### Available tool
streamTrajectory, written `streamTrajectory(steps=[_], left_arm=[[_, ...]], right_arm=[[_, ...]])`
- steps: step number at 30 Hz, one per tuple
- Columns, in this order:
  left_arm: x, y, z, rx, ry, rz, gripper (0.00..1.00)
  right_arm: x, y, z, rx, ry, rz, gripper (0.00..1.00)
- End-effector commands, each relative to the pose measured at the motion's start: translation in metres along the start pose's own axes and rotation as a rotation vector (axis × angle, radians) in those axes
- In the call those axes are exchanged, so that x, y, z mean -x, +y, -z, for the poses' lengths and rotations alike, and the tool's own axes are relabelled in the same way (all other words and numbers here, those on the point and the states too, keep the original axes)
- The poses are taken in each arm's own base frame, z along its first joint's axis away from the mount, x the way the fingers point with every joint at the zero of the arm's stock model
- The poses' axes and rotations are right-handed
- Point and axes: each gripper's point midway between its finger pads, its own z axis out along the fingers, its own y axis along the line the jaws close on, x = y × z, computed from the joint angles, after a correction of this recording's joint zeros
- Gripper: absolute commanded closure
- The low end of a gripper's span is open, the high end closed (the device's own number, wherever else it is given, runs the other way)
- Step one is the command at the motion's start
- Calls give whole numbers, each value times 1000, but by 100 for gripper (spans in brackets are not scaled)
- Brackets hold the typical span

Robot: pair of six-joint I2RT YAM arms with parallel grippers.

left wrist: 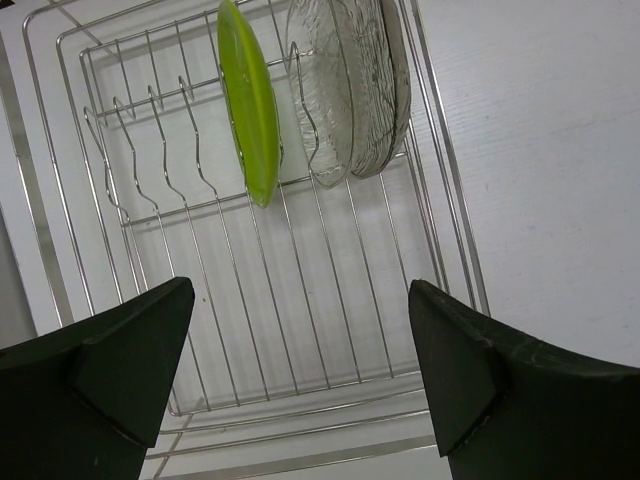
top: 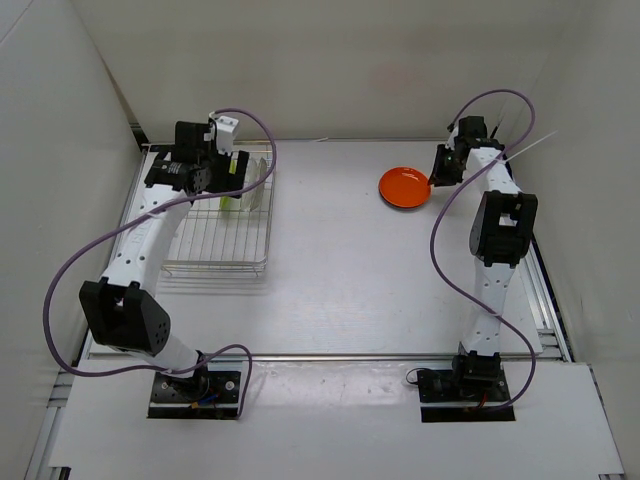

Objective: Unload the plates from the dish rack

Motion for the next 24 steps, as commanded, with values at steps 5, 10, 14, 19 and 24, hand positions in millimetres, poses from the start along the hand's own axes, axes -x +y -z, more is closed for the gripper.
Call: streamTrajectory(steps=[5, 10, 14, 19, 24], left_arm=[[2, 8, 6, 15, -50, 47, 1], [-4, 3, -6, -52, -51, 112, 1], [0, 9, -18, -116, -55, 156, 1], [4, 22, -45, -140, -50, 192, 5], [18, 31, -75, -129, -56, 168, 6]], right_arm=[[16, 13, 27, 40, -57, 23, 60], [19, 19, 48, 42, -77, 28, 41], [27, 27, 76, 54, -111, 61, 37], [22, 32, 97, 61, -105, 89, 37], [12, 39, 107, 74, -98, 117, 37]])
